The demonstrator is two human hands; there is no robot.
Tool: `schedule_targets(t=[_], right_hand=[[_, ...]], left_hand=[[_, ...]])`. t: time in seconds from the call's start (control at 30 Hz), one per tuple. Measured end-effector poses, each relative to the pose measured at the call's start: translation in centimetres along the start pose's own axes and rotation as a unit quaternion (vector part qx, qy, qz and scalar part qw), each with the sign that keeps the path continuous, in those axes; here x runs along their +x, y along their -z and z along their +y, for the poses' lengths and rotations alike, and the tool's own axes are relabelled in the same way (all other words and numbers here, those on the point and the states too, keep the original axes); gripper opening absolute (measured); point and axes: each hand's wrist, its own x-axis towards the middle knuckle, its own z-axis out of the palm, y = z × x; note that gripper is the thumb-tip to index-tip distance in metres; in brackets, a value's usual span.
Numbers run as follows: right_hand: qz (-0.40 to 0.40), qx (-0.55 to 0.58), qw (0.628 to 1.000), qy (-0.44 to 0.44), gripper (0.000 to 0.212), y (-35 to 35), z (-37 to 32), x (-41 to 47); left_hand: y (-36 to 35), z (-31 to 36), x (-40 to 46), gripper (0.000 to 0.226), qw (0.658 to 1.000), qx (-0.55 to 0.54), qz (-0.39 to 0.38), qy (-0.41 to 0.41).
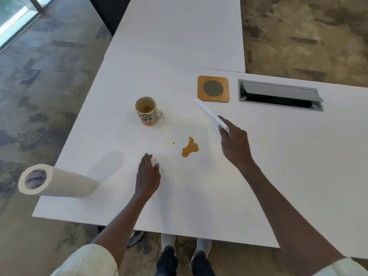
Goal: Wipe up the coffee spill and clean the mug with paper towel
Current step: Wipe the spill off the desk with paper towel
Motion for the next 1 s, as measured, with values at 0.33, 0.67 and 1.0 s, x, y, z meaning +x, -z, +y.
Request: schedule_targets(t=[0.33, 0.67, 1.0], right_hand=[[-0.289, -0.291, 0.892, 0.190, 0.089, -13.1, 6.7, -3.8], [-0.386, -0.262, 0.867, 0.177, 0.089, -12.5, 9.2, -2.5], [-0.205, -0.258, 0.935, 0.131, 0.082, -17.5, 7.7, 0.4]], left_hand=[[-2.5, -5.2, 1.4, 0.069, 0.985, 0.149, 0.051, -0.065], [-2.6, -5.2, 1.2, 0.069, 0.985, 0.145, 0.071, -0.063], [-2.7, -5.6, 1.2, 0.073, 0.984, 0.148, 0.077, -0.065]])
